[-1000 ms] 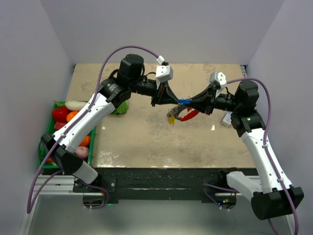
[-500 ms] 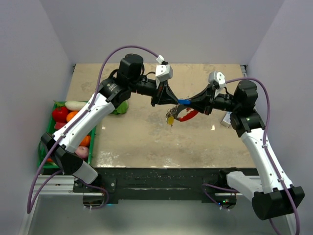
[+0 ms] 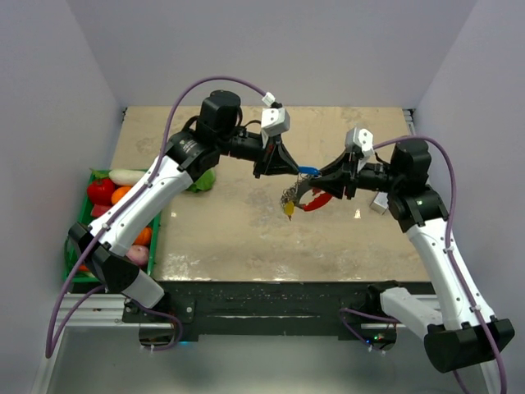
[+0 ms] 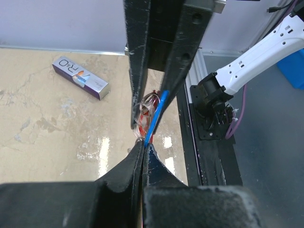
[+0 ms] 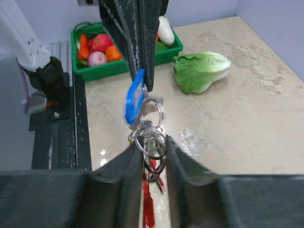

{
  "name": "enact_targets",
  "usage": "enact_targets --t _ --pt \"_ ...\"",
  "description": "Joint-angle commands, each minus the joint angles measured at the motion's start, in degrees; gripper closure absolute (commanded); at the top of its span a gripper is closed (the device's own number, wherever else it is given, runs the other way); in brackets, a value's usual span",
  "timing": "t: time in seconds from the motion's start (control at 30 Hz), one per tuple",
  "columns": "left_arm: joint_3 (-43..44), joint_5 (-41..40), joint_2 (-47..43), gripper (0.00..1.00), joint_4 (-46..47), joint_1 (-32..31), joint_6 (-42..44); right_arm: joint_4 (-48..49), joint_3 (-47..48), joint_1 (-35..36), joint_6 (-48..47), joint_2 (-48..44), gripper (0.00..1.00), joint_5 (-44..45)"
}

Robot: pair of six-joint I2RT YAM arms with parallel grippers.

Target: Remove the keys from the keyring

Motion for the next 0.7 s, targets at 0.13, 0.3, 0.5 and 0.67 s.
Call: enact_targets --t 0.13,0.3,0.5,0.67 --pt "2.82 1.52 -2.04 1.00 0.72 0.33 2.22 -8.09 8.69 -0.74 -5.99 0.02 0.49 -5.75" --pt "3.34 3.45 -2.31 1.00 -0.78 0.33 3.89 -9.77 13.28 -4.17 -5.73 3.54 0.47 -11.56" --pt "3.70 5.65 -2.57 1.00 -1.75 0.33 4.77 -11.15 14.43 -4.17 -11.08 4.16 0.45 -12.44" --pt "3.87 8.64 -2.40 1.00 -1.84 0.68 4.68 -16.18 14.16 -3.73 -21.72 2.75 0.46 -11.21"
